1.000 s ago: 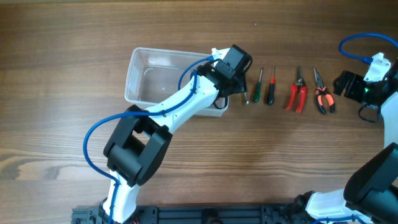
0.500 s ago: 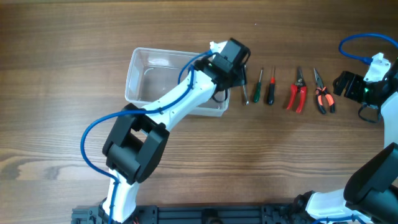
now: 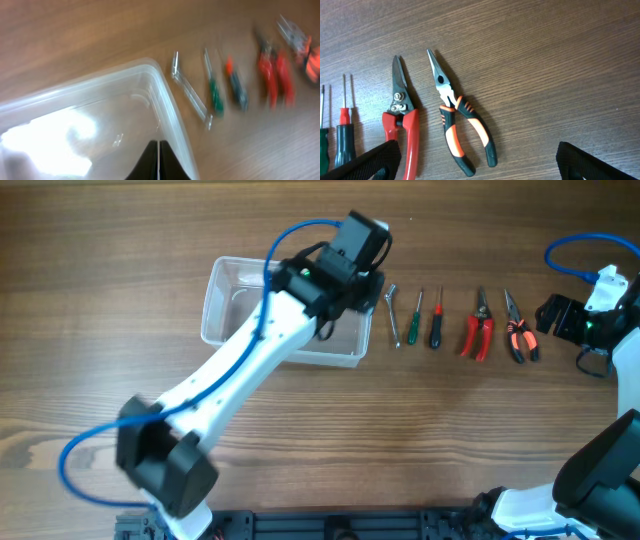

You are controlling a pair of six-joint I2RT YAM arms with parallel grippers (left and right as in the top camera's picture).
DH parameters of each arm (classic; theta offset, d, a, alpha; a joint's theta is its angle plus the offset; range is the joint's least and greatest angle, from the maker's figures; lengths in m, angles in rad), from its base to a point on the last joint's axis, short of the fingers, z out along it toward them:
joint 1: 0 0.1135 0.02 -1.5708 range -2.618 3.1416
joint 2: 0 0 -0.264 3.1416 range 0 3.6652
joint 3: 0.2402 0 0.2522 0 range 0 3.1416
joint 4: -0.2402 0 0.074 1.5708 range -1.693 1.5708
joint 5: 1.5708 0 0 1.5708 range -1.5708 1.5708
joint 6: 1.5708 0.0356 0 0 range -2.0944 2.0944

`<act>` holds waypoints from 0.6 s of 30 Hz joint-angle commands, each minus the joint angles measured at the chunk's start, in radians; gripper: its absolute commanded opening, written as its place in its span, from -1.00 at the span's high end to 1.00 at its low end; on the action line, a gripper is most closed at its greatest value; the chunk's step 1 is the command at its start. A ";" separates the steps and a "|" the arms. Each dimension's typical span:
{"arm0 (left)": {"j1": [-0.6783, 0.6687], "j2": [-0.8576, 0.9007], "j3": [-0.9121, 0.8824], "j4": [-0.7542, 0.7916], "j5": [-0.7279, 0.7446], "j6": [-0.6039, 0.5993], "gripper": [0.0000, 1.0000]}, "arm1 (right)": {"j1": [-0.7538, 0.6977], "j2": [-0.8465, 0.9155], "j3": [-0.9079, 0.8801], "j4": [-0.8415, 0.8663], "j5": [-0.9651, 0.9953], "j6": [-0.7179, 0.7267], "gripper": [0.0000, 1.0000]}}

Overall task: Pack container
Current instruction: 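Slide the container rightward toward the tools with the left gripper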

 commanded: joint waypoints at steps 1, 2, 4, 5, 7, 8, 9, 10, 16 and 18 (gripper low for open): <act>-0.031 -0.064 0.011 -0.195 0.061 0.240 0.92 | 0.003 0.010 0.009 0.002 -0.020 0.010 -0.99; -0.039 -0.068 0.011 -0.274 0.097 0.274 0.92 | 0.003 0.010 0.009 0.002 -0.020 0.010 -0.99; -0.053 -0.066 0.009 -0.379 0.146 0.316 0.92 | 0.003 0.010 0.010 0.002 -0.020 0.010 -0.99; -0.061 -0.062 0.002 -0.417 0.169 0.330 0.92 | 0.003 0.010 0.010 0.002 -0.020 0.010 -1.00; -0.075 -0.060 -0.018 -0.441 0.203 0.356 0.92 | 0.003 0.010 0.009 0.003 -0.020 0.010 -0.99; -0.084 -0.059 -0.037 -0.443 0.230 0.383 0.92 | 0.003 0.010 0.009 0.003 -0.020 0.010 -1.00; -0.092 -0.059 -0.056 -0.442 0.246 0.413 0.92 | 0.003 0.010 0.010 0.003 -0.020 0.010 -0.99; -0.102 -0.059 -0.082 -0.438 0.253 0.447 0.92 | 0.003 0.010 0.010 0.003 -0.019 0.010 -0.99; -0.132 -0.059 -0.244 -0.305 0.244 0.504 0.92 | 0.003 0.010 0.010 0.003 -0.020 0.010 -0.99; -0.132 -0.059 -0.294 -0.221 0.243 0.504 0.92 | 0.003 0.010 0.010 0.003 -0.020 0.010 -0.99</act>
